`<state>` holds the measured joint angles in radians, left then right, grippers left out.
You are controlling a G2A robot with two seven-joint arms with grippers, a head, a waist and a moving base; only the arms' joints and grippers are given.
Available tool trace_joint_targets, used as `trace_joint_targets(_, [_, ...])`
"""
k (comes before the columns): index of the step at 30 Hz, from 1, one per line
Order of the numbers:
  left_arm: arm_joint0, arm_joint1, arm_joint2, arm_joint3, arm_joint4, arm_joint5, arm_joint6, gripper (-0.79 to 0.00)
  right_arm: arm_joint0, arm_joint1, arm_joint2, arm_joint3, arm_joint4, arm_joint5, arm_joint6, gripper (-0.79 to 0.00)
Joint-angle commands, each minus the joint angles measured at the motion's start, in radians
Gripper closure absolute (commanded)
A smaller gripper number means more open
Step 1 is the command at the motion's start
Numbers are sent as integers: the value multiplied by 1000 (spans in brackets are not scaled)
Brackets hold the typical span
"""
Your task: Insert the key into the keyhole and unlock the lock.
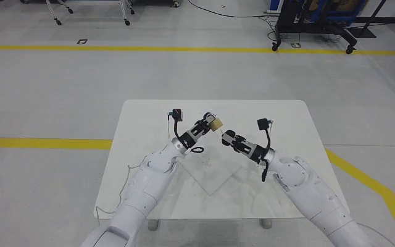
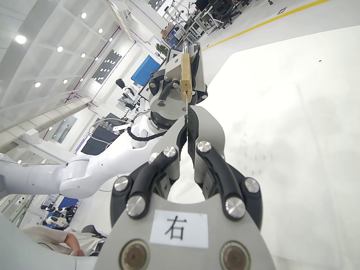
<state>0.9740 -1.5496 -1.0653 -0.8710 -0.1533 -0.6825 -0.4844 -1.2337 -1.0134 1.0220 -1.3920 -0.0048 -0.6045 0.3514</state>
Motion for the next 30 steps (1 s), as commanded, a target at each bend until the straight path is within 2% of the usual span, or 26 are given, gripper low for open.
trace_joint_targets(1, [1,1,1,-1,3,1,-3,0,3,-2,0,5,0,0,5,0])
trace_joint_targets(23, [-11,4,27,6,33,-15,-41,0,6,-21,27,13,-9,4,20,0])
trace_joint_targets(24, [-10,4,27,7,25,-8,-41,0,6,-22,28,14,-9,5,18,-148])
trace_joint_targets(26, [-11,3,27,9,10,4,-49,0,6,-24,29,17,-10,9,14,-785])
trace_joint_targets(30, [-21,2,27,21,-15,61,-56,0,7,-26,31,20,-7,11,15,-785])
